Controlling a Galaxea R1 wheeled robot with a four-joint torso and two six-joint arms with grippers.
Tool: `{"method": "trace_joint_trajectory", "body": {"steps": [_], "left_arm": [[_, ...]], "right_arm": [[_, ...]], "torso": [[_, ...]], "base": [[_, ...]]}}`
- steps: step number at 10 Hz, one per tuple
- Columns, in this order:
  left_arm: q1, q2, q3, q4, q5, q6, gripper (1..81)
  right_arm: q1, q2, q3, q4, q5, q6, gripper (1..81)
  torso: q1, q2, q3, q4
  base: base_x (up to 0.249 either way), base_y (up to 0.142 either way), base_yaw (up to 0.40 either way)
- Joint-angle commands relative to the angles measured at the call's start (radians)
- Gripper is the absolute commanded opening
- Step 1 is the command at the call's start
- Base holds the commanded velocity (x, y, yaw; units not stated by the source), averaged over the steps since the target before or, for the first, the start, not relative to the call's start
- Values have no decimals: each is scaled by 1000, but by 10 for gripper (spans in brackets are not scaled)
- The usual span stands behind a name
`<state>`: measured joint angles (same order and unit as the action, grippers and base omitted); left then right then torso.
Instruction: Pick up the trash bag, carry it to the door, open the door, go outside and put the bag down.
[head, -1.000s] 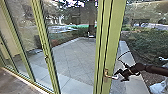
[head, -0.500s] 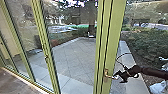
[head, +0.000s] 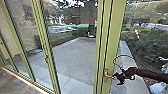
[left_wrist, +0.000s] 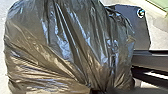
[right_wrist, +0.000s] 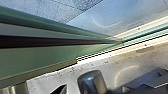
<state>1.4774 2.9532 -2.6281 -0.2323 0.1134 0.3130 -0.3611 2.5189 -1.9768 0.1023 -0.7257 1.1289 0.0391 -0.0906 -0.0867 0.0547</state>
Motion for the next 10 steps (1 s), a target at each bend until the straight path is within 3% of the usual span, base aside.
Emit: {"method": "trace_joint_trajectory", "body": {"steps": [1,5,10], "left_arm": [[-41,-3,2,-12,72,-2,10],[-41,5,2,-7,72,0,10],[-41,5,2,-7,74,0,10]], "right_arm": [[104,28,-19,5,-99,40,811],[18,37,-28,-68,-138,109,811],[-86,71,-62,-154,-147,107,811]], "torso": [[0,0,0,0],[0,0,0,0],[0,0,1,0]], "base": [[0,0,0],[0,0,0],[0,0,0]]}}
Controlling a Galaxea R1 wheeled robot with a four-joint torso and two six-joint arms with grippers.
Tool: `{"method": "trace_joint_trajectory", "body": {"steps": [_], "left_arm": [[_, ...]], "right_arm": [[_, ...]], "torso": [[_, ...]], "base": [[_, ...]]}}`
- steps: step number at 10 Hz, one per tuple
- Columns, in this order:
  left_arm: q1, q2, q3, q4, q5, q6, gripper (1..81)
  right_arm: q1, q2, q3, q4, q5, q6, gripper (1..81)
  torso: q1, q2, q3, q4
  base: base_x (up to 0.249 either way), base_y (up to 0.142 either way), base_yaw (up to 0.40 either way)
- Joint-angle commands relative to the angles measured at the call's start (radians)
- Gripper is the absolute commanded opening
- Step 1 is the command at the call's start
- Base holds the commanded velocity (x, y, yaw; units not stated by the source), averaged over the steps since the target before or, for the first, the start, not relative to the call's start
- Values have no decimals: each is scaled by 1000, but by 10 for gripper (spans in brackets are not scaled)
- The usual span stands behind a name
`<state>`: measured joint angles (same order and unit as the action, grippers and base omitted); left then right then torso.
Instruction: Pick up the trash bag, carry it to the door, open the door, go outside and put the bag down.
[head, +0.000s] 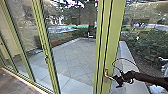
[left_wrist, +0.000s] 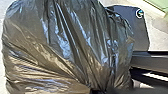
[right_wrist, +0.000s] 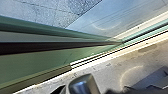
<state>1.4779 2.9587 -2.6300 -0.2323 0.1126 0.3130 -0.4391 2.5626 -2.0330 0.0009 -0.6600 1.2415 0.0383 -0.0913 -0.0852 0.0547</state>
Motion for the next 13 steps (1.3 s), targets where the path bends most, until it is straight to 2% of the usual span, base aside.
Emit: {"method": "trace_joint_trajectory", "body": {"steps": [1,3,5,8,9,10,12,13], "left_arm": [[-41,0,4,-7,75,0,10],[-41,1,4,-8,75,0,10],[-38,1,4,-10,75,0,10],[-37,-1,4,-10,75,0,10],[-35,-3,4,-10,75,0,10],[-37,-4,4,-10,75,0,10],[-32,-7,4,-12,76,0,10],[-29,-7,4,-12,76,0,10]], "right_arm": [[-26,43,-16,-85,-213,-8,811],[-50,78,-57,-105,-219,-11,811],[-57,131,-122,-110,-271,-11,811],[-99,201,-208,-130,-268,-28,811],[-112,207,-211,-124,-251,-74,811],[-119,207,-205,-124,-248,-80,811],[-128,182,-144,-125,-178,-80,811],[-126,179,-133,-125,-168,-80,811]], "torso": [[0,0,0,0],[0,0,0,0],[0,0,1,0],[-1,0,1,0],[-1,-1,1,0],[-2,-1,2,-1],[-3,-2,3,-1],[-3,-2,3,-1]], "base": [[0,0,0],[0,0,0],[0,0,0],[0,0,0],[0,0,0],[0,0,0],[0,0,0],[0,0,0]]}}
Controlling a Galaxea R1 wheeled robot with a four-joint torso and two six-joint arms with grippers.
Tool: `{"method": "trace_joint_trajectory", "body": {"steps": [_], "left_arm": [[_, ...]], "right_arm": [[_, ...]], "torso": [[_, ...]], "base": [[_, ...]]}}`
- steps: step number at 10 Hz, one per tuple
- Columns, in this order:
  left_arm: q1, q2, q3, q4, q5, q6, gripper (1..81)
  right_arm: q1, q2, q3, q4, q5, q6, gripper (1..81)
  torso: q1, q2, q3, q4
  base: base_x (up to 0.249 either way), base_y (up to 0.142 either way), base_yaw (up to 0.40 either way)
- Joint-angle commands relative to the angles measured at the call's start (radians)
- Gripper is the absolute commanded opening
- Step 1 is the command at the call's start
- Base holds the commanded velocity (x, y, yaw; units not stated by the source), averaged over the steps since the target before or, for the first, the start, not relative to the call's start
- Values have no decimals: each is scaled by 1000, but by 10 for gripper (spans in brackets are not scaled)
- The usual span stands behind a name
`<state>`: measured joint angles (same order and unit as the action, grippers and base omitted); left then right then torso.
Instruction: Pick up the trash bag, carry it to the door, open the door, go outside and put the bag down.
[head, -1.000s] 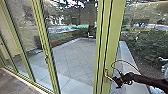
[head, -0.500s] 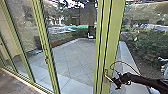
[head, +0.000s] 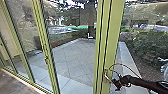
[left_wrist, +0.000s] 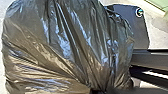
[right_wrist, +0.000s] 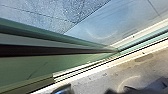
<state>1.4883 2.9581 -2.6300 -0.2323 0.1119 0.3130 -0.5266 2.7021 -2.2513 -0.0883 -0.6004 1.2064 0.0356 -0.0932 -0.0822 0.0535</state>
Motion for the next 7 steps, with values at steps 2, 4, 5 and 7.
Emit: {"method": "trace_joint_trajectory", "body": {"steps": [2,4,5,7], "left_arm": [[-39,-8,4,-11,80,-2,10],[-38,-13,4,-13,81,-2,10],[-36,-14,4,-13,81,-3,10],[-33,-16,4,-18,81,-2,10]], "right_arm": [[-40,26,114,-36,-158,-42,811],[-34,24,122,-36,-111,-44,811],[-30,24,124,-37,-107,-42,811],[-22,21,124,-37,-87,-41,811]], "torso": [[0,0,0,0],[0,0,-36,0],[0,0,-62,0],[-1,-1,-106,0]], "base": [[0,0,0],[0,0,0],[0,0,0],[0,0,0]]}}
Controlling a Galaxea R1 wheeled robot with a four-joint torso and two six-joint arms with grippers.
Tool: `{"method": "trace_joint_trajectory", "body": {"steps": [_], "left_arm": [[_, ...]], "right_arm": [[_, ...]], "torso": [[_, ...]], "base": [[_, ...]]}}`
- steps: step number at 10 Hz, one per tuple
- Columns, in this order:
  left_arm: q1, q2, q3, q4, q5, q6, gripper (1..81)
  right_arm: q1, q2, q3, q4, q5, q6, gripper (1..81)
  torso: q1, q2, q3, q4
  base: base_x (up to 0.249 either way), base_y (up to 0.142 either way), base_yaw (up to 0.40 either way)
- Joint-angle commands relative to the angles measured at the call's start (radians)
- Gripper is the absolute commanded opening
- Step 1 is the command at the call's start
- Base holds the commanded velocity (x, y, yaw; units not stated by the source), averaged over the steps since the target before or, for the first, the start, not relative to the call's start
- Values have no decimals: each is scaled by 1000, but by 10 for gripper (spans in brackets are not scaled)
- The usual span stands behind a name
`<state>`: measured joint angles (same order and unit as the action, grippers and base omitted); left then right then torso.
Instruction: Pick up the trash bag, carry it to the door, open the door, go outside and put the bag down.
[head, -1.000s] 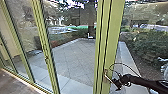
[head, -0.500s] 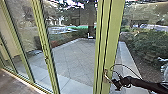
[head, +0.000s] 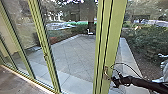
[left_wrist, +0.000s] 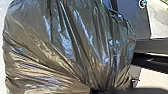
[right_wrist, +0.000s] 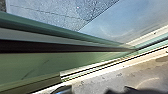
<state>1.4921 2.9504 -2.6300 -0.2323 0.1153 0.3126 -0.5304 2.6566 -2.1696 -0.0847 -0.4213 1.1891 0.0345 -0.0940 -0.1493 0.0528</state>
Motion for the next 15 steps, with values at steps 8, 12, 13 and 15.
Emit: {"method": "trace_joint_trajectory", "body": {"steps": [8,12,13,15], "left_arm": [[-26,-19,4,-24,79,-1,10],[-22,-26,4,-25,81,-1,10],[-22,-26,4,-24,81,-1,10],[-22,-26,4,-24,81,-1,10]], "right_arm": [[51,16,34,-43,-139,-28,811],[92,13,15,-43,-71,-26,811],[95,16,11,-43,-71,-26,811],[99,13,15,-43,-57,-26,811]], "torso": [[-3,-2,-41,-2],[-3,-2,-42,-2],[-3,-2,-42,-2],[-4,-2,-43,-2]], "base": [[0,0,0],[0,0,0],[76,0,0],[111,0,0]]}}
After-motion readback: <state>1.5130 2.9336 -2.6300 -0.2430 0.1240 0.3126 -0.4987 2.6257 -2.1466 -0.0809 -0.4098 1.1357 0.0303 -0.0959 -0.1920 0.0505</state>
